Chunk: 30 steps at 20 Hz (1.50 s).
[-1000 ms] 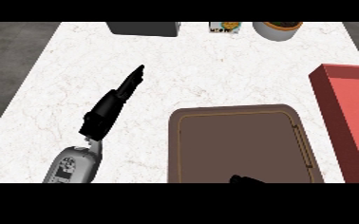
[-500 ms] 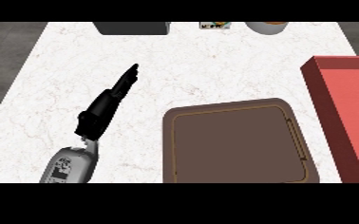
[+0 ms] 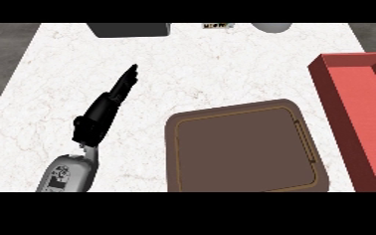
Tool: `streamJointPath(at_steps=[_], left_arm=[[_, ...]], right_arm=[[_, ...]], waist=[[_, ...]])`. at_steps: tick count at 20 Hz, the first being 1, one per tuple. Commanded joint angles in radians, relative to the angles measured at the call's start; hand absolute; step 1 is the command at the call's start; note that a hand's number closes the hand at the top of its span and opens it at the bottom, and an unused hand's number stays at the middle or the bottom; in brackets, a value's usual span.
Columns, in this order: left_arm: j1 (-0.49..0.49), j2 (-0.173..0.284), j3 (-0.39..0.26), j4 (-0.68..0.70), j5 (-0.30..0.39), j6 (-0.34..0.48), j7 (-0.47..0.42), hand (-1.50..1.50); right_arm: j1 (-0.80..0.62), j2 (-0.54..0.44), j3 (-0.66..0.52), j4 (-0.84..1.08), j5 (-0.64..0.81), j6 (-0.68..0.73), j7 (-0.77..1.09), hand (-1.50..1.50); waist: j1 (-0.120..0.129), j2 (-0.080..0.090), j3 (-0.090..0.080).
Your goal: Pick the bell pepper from the tray and place it in the cardboard box
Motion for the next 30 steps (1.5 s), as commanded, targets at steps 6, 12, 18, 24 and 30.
streamJointPath(at_steps=[6,12,18,24,30], left_arm=[[0.017,0.014,0.015,-0.013,0.002,0.002,-0.004,0.0],[0.013,0.0,0.0,-0.002,-0.002,0.002,-0.001,0.0],[0.015,-0.005,-0.009,-0.009,-0.003,0.0,0.003,0.0],[-0.008,-0.017,-0.024,-0.003,-0.01,-0.002,0.017,0.0],[-0.012,-0.029,-0.034,0.004,-0.016,0.0,0.008,0.0]], right_arm=[[0.021,-0.164,-0.209,0.165,-0.325,0.054,-0.278,1.5],[0.004,-0.256,-0.33,0.312,-0.527,0.176,-0.434,1.5],[-0.011,-0.316,-0.442,0.48,-0.687,0.286,-0.574,1.5],[-0.03,-0.326,-0.478,0.58,-0.665,0.322,-0.603,1.5],[-0.033,-0.272,-0.452,0.609,-0.573,0.287,-0.604,1.5]], waist=[[-0.007,-0.009,-0.004],[0.0,-0.008,-0.006],[0.012,-0.02,-0.008],[0.035,-0.016,-0.006],[0.056,-0.014,-0.007]])
